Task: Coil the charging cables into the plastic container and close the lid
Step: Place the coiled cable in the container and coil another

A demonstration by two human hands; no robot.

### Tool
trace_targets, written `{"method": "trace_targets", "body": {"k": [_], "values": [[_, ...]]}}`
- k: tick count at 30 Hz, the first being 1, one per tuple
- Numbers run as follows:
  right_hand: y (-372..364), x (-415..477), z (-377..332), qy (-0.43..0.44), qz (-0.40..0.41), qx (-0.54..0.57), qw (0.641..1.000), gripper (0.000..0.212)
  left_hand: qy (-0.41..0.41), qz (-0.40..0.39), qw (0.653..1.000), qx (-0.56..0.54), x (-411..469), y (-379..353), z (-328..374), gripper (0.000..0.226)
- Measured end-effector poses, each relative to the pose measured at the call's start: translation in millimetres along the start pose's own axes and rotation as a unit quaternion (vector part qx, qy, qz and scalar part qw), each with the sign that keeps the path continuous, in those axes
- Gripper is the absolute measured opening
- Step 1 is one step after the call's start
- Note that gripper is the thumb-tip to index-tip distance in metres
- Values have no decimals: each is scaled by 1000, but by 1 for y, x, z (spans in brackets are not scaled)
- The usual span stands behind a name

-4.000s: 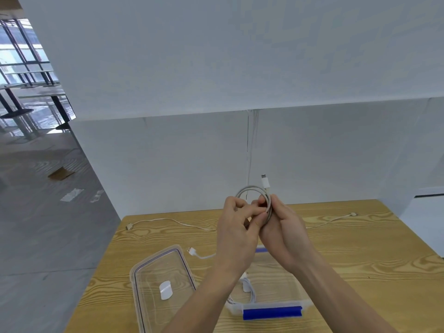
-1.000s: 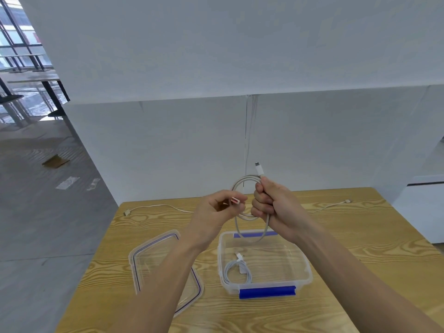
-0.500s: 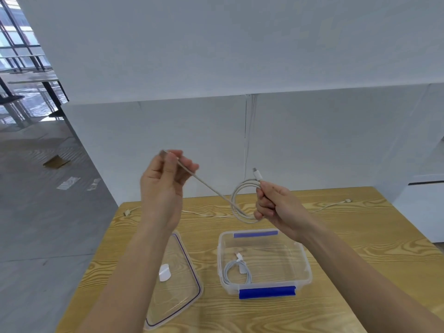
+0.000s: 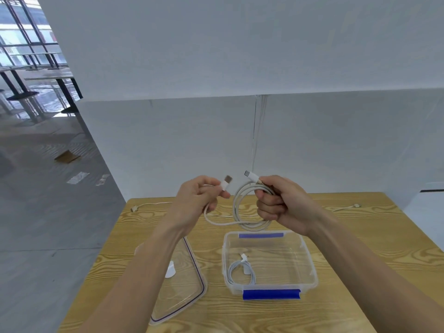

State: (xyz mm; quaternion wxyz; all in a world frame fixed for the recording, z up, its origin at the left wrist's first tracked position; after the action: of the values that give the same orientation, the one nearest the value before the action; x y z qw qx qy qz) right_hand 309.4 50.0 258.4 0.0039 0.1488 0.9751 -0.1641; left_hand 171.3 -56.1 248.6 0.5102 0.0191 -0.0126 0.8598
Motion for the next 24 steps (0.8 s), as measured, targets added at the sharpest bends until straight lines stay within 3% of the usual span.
{"method": "trace_targets", "body": {"k": [4,8,13,16,19,21,24], "values": [[0,3,-2,-5,31,22,999,37,19,-86,996,-3,1,-19,-3,15],[-1,5,-1,-20,71,-27,997,37,40,-156,986,-52,-2,-36,-4,10],[-2,7,4,-28,97,-68,993,37,36,-138,971,-194,2,-43,-7,22],[-2,8,9,-39,104,-67,992,37,6,-132,967,-219,1,-44,-8,28],[-3,9,13,-50,102,-69,991,37,-36,-170,971,-166,-3,-46,-6,34],[-2,9,14,-54,101,-73,991,38,-53,-172,982,-54,-3,-45,-4,41],[-1,11,17,-61,98,-81,990,38,-70,-133,985,85,-1,-43,0,26]]}}
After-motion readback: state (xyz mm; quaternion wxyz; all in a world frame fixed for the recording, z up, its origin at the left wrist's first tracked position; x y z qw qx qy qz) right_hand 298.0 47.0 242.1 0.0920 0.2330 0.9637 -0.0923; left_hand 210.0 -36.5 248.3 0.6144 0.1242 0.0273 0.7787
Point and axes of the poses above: each hand's wrist, its own x-axis towards the middle knuckle, its own y-axis out of the back of the hand, z = x × y, the point moved 6 cm from there along x, towards the middle knuckle, and after that the axes turned 6 degrees about -z, right-handed, at the moved point
